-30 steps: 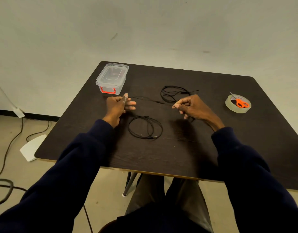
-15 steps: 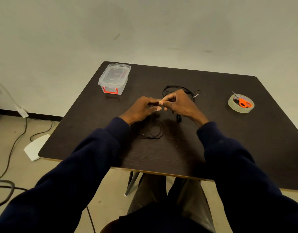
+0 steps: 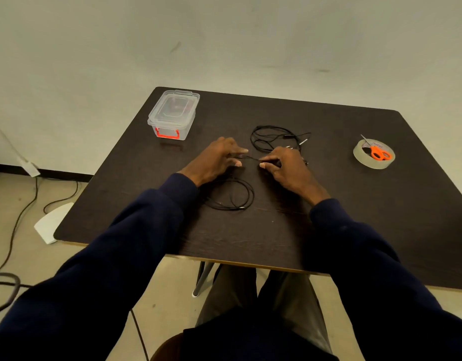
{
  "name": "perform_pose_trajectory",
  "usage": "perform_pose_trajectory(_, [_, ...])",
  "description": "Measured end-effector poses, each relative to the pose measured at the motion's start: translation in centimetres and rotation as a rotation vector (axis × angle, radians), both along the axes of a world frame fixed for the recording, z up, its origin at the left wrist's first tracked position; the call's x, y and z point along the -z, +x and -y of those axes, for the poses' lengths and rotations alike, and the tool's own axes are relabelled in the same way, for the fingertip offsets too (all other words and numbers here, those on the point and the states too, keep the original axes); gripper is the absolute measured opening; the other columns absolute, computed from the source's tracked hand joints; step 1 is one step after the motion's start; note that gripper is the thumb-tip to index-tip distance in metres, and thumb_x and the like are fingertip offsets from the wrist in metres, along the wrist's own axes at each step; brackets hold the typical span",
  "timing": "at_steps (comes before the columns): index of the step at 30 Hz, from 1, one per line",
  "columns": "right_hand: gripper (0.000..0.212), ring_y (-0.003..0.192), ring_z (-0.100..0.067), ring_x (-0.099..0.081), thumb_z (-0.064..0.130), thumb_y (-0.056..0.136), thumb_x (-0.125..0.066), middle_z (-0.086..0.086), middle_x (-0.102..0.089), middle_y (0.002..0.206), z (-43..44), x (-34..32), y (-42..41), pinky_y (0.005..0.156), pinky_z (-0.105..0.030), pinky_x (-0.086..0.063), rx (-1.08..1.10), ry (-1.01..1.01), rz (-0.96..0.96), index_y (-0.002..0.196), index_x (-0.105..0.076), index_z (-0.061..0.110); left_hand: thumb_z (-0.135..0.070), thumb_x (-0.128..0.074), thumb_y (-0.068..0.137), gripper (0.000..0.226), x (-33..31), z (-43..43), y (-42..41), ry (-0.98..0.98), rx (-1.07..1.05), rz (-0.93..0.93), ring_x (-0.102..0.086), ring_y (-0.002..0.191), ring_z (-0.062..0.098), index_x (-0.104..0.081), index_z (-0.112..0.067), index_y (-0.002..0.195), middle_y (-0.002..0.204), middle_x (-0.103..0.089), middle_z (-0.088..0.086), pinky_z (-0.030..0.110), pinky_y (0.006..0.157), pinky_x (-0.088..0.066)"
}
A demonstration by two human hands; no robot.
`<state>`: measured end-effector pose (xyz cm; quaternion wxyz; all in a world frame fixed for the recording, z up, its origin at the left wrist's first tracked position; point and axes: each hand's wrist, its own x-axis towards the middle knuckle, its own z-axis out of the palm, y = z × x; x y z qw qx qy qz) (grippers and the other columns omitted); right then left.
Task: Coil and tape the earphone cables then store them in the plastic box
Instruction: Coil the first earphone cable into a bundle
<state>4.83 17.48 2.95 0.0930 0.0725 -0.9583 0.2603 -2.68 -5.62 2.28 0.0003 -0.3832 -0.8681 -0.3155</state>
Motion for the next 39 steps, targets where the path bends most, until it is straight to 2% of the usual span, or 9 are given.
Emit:
perform_pose_trajectory(3, [0.034, 0.12, -0.016, -0.058, 0.023, 0.093, -0.074, -0.003, -0.069, 0.126, 0.3, 0.6, 0.6, 0.101, -0.022, -0.039, 0.026, 0.03, -0.103, 0.126, -0.072, 0.015, 0.005, -0.074, 0.088, 0.074, 0.7, 1.4, 1.2, 0.084, 0.059, 0.129, -0.054, 0.125, 0.019, -0.049, -0.02, 0.152, 0.148, -0.049, 0.002, 0.031, 0.105, -0.05])
perform_pose_trajectory(6, [0.043, 0.133, -0.013, -0.052, 0.022, 0.092, -0.075, -0.001, -0.064, 0.138, 0.5, 1.3, 1.8, 0.112, -0.022, -0.036, 0.03, -0.001, -0.164, 0.133, -0.066, 0.015, 0.014, -0.066, 0.088, 0.076, 0.9, 2.9, 2.5, 0.193, 0.047, 0.095, -0.036, 0.151, 0.013, -0.047, -0.021, 0.153, 0.163, -0.039, -0.005, 0.025, 0.116, -0.04])
perform_pose_trajectory(10, [0.034, 0.12, -0.005, -0.059, 0.019, 0.09, -0.078, 0.004, -0.07, 0.124, 1.1, 1.6, 3.4, 0.102, -0.025, -0.051, -0.01, -0.139, -0.248, 0.123, -0.072, 0.019, -0.002, -0.071, 0.093, 0.029, 0.7, 5.1, 5.5, 0.472, -0.198, 0.069, -0.068, 0.116, 0.011, -0.075, -0.017, 0.118, 0.123, -0.073, -0.004, 0.035, 0.101, -0.056])
perform_pose_trajectory(14, [0.022, 0.102, 0.0, -0.066, 0.022, 0.088, -0.079, 0.011, -0.073, 0.108, 2.8, 1.5, 5.2, 0.087, -0.024, -0.058, -0.189, -0.258, -0.172, 0.11, -0.077, 0.022, -0.019, -0.086, 0.084, 0.013, 1.5, 7.4, 9.0, 0.449, -0.3, 0.078, -0.067, 0.076, 0.008, -0.073, -0.021, 0.084, 0.085, -0.07, -0.008, 0.017, 0.069, -0.053])
perform_pose_trajectory(20, [0.038, 0.124, 0.0, -0.05, 0.035, 0.087, -0.078, 0.017, -0.063, 0.127, 5.5, 1.3, 5.8, 0.1, -0.014, -0.039, -0.368, -0.17, -0.02, 0.124, -0.07, 0.032, -0.02, -0.089, 0.078, 0.021, 2.0, 6.9, 11.0, 0.149, -0.19, 0.073, -0.06, 0.099, 0.012, -0.082, -0.017, 0.098, 0.102, -0.068, -0.004, 0.023, 0.084, -0.051])
perform_pose_trajectory(30, [0.009, 0.1, -0.005, -0.055, 0.021, 0.09, -0.077, 0.01, -0.064, 0.101, 4.8, 1.6, 6.1, 0.084, -0.025, -0.046, -0.286, -0.126, 0.026, 0.098, -0.079, 0.02, -0.021, -0.074, 0.092, 0.006, 2.5, 5.3, 10.4, -0.016, -0.138, -0.142, -0.047, 0.098, 0.01, -0.072, -0.02, 0.099, 0.106, -0.06, -0.003, 0.03, 0.084, -0.042])
perform_pose_trajectory(34, [0.014, 0.096, -0.008, -0.057, 0.008, 0.089, -0.073, 0.007, -0.065, 0.097, 3.3, 1.2, 6.1, 0.082, -0.034, -0.053, -0.236, -0.092, 0.039, 0.098, -0.079, 0.018, -0.022, -0.064, 0.098, 0.014, 3.0, 5.0, 10.2, -0.224, -0.199, -0.201, -0.045, 0.109, 0.017, -0.064, -0.02, 0.111, 0.12, -0.054, 0.001, 0.031, 0.086, -0.03])
perform_pose_trajectory(36, [0.024, 0.094, -0.009, -0.06, -0.003, 0.085, -0.069, 0.006, -0.066, 0.096, 2.3, 1.1, 6.1, 0.082, -0.038, -0.057, -0.208, -0.081, 0.032, 0.097, -0.079, 0.015, -0.019, -0.057, 0.099, 0.013, 2.9, 5.4, 10.3, -0.152, -0.211, -0.137, -0.043, 0.106, 0.011, -0.059, -0.022, 0.112, 0.118, -0.054, -0.001, 0.031, 0.087, -0.033])
perform_pose_trajectory(39, [0.032, 0.092, -0.011, -0.062, -0.013, 0.083, -0.062, 0.0, -0.068, 0.097, 1.7, 0.9, 6.2, 0.08, -0.04, -0.057, -0.122, -0.132, -0.084, 0.098, -0.078, 0.01, -0.015, -0.05, 0.101, 0.012, 1.6, 6.1, 10.9, 0.323, -0.174, 0.069, -0.057, 0.087, 0.009, -0.058, -0.023, 0.099, 0.095, -0.061, -0.007, 0.025, 0.079, -0.046])
